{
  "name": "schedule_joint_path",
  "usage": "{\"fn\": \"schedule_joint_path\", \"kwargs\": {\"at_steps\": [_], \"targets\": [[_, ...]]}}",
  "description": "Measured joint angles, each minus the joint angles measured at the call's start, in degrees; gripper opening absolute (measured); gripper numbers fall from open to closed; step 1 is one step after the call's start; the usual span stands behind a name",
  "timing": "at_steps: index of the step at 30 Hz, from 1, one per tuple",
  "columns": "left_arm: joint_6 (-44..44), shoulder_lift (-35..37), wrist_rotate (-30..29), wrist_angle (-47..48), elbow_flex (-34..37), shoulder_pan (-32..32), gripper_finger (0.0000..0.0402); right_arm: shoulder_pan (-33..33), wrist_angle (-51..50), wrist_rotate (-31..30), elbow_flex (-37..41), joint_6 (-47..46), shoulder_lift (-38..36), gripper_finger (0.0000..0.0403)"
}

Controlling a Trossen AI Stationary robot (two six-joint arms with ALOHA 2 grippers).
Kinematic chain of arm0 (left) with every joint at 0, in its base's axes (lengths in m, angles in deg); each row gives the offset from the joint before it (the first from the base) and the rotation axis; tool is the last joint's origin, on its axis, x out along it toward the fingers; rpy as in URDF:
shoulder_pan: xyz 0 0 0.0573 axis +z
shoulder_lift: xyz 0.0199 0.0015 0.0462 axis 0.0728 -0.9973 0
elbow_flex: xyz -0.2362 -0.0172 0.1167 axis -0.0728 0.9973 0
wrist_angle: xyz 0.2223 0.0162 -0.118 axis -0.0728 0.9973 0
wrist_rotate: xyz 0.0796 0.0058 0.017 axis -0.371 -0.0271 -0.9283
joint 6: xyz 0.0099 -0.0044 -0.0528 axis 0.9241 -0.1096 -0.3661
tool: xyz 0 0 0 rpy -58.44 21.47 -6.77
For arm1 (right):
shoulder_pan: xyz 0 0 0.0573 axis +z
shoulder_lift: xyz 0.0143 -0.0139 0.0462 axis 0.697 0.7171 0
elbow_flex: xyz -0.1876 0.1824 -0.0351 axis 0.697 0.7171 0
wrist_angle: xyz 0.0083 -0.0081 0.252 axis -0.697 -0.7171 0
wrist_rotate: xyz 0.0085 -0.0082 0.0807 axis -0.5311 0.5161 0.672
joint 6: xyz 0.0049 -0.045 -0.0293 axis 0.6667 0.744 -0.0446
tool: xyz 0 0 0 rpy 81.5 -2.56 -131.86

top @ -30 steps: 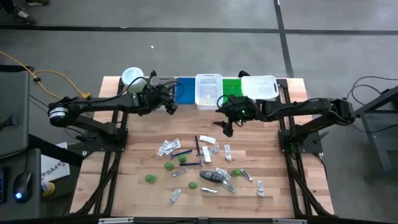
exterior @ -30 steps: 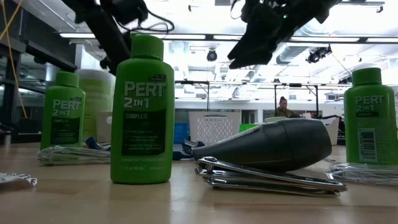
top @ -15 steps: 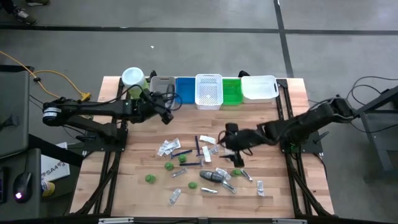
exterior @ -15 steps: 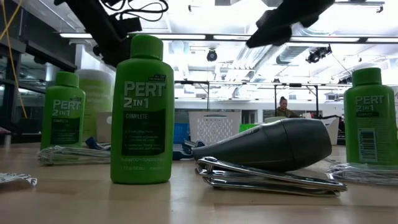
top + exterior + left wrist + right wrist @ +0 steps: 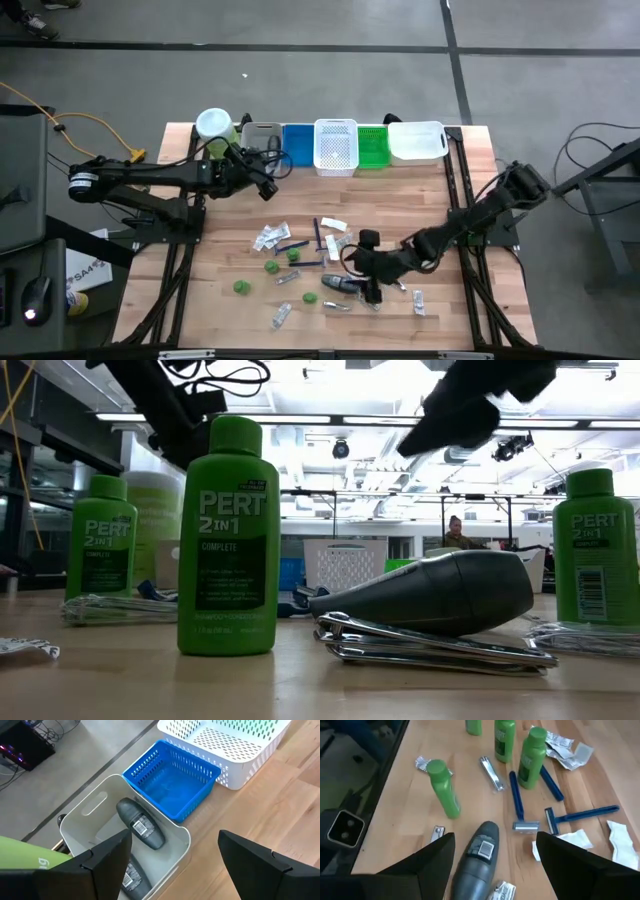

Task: Pick & Place Travel size toiletries
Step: Put the gray deodorant into the gray bin

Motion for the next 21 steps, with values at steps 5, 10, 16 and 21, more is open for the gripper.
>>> {"fn": "schedule_joint_path", "kwargs": {"at_steps": [5,10,16,21], "targets": [[0.0,0.0,0.8,0.6,0.0,0.0,0.0296,0.0,-11.2,0.5,-11.5,-0.4,5.3,0.0274],[0.0,0.0,0.8,1.2,0.0,0.0,0.0296,-0.3,-23.9,3.6,-22.0,-4.5,12.6,0.0274],[0.4,0.0,0.8,1.2,0.0,0.0,0.0296,-0.9,-36.4,10.0,-30.9,-10.6,20.7,0.0274],[0.7,0.0,0.8,1.2,0.0,0.0,0.0296,-2.5,-39.2,15.5,-32.1,-14.3,23.4,0.0274]]}}
